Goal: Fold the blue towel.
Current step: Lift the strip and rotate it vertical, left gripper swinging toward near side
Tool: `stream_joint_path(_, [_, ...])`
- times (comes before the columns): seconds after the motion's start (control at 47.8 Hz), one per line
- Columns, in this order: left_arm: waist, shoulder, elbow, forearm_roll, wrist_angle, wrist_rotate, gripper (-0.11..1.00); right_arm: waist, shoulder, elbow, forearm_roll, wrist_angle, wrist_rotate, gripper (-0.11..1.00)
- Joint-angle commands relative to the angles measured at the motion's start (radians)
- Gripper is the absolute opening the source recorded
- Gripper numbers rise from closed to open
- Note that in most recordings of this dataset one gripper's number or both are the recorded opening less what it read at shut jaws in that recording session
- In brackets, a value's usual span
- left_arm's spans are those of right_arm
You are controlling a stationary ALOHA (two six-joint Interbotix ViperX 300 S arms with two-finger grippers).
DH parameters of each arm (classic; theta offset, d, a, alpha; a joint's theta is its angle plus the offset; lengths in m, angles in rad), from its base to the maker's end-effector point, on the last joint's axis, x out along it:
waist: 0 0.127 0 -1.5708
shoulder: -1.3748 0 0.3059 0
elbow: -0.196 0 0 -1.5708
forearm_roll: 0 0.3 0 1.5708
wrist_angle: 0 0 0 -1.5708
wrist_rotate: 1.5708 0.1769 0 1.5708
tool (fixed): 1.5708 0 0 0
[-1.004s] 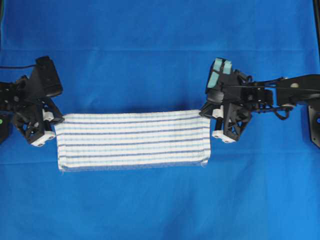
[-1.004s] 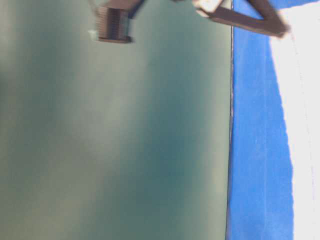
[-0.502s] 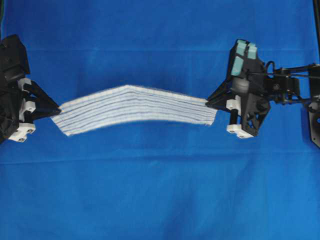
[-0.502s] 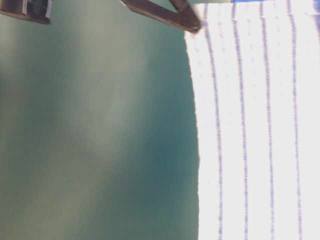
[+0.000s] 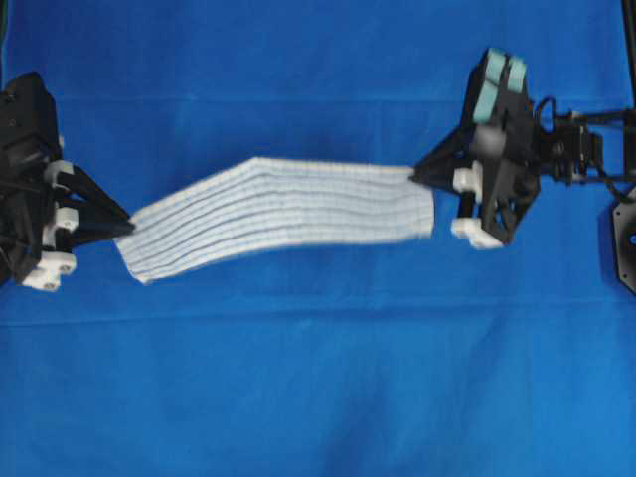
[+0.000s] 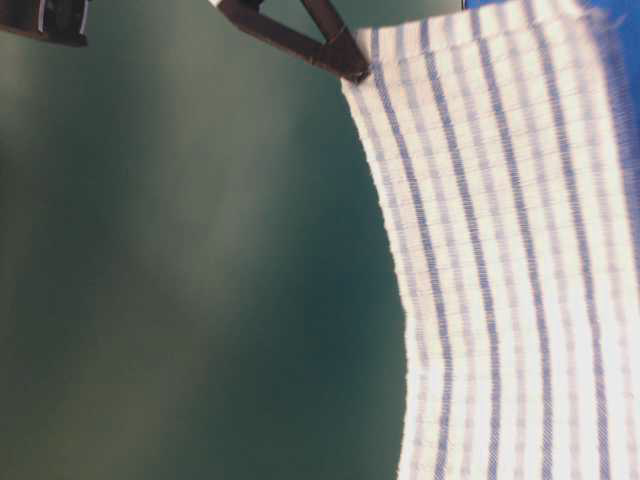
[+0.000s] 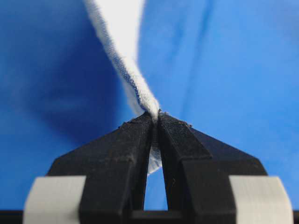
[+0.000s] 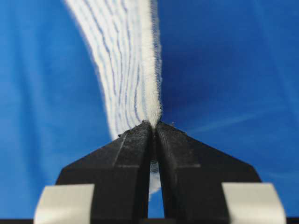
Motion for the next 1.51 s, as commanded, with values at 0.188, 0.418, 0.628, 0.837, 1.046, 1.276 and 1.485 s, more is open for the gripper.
stream_joint_path(0.188, [-0.067,0.147,-0.061,0.002,-0.179,0.011,0.05,-0.152,0.028,-0.049,-0.049,-0.066,0.000,0.05])
stream_joint_path(0.418, [-0.118,0.310,-0.156,0.002,-0.270,0.078,0.05,-0.270,0.094,-0.107,-0.081,-0.138,-0.006,0.05])
stream_joint_path(0.628, [-0.143,0.446,-0.278,0.003,-0.302,0.140,0.05,-0.324,0.179,-0.190,-0.123,-0.166,-0.009,0.05])
stream_joint_path(0.837, [-0.149,0.580,-0.407,0.003,-0.302,0.186,0.05,-0.347,0.275,-0.304,-0.178,-0.173,-0.009,0.05])
stream_joint_path(1.046, [-0.149,0.675,-0.511,0.002,-0.298,0.229,0.05,-0.350,0.341,-0.393,-0.209,-0.172,-0.011,0.05])
stream_joint_path(1.276, [-0.149,0.699,-0.538,0.002,-0.304,0.235,0.05,-0.360,0.339,-0.390,-0.209,-0.164,-0.011,0.05])
stream_joint_path(1.485, [-0.149,0.801,-0.635,0.002,-0.322,0.250,0.05,-0.400,0.272,-0.298,-0.209,-0.160,-0.008,0.05])
